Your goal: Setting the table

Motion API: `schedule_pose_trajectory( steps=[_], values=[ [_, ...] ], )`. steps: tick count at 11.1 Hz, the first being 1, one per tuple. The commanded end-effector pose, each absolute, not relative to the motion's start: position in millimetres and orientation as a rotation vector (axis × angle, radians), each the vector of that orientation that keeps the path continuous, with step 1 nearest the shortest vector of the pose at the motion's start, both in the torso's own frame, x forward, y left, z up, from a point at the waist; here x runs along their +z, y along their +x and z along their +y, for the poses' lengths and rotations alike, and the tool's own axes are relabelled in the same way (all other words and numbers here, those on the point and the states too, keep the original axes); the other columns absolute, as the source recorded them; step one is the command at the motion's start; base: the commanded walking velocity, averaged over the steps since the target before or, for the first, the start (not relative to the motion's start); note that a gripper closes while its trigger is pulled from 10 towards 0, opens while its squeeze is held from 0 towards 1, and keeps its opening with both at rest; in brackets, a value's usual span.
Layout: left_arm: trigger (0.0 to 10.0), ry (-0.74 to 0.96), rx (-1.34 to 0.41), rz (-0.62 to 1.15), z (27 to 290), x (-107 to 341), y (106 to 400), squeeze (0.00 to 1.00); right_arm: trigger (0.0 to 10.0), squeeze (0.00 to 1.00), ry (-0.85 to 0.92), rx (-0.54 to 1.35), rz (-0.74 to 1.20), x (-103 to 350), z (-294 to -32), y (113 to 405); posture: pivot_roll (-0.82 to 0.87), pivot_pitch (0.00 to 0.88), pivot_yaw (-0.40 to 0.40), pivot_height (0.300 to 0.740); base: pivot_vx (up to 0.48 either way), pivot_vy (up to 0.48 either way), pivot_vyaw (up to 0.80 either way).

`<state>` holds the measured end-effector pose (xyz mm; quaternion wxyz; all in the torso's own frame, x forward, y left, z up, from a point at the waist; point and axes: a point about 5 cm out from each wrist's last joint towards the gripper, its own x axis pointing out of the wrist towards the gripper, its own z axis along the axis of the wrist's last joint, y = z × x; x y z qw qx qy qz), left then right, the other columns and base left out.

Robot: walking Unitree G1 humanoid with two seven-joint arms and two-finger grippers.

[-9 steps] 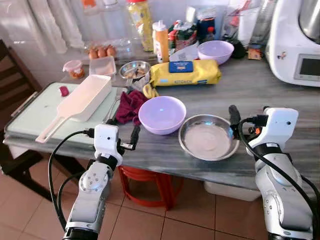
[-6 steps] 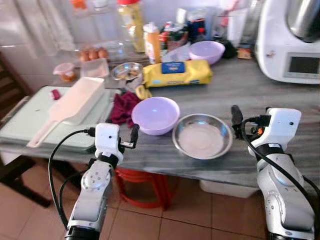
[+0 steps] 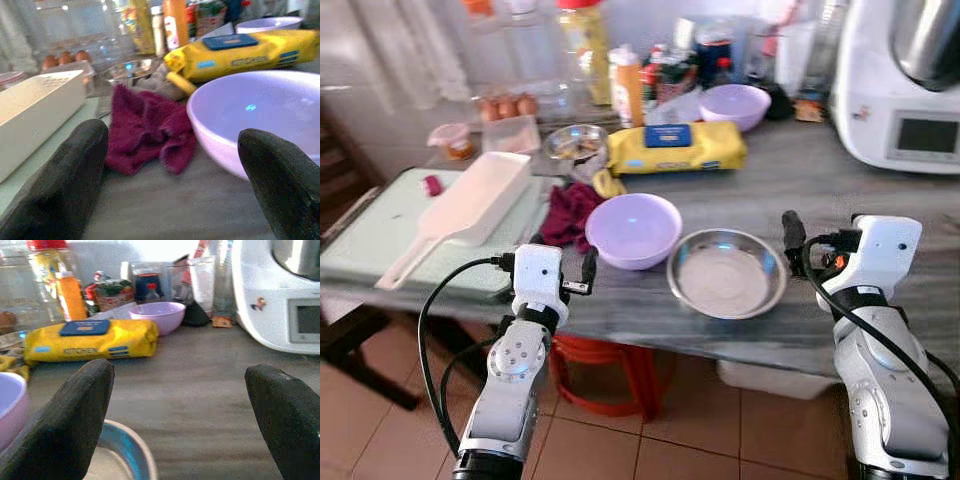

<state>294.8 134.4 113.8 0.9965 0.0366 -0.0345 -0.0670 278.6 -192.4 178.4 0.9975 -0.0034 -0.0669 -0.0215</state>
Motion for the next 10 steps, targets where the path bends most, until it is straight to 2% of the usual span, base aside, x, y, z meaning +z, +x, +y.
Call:
schedule_pose_trajectory(
  steps=[1,10],
  values=[
    [10.0,0.092,-0.108,-0.046,139.2,110.9,294.2,0.0,10.0,0.0,0.005,-0.034,-0.133,177.8,-189.1,280.4,-0.12,0.038,0.1,0.74,-0.24,0.0,0.0],
    [10.0,0.109,-0.107,-0.03,141.9,110.0,292.7,0.0,10.0,0.0,0.033,-0.034,-0.124,173.9,-185.9,282.0,-0.11,0.047,0.11,0.74,-0.278,0.0,0.0]
  ],
)
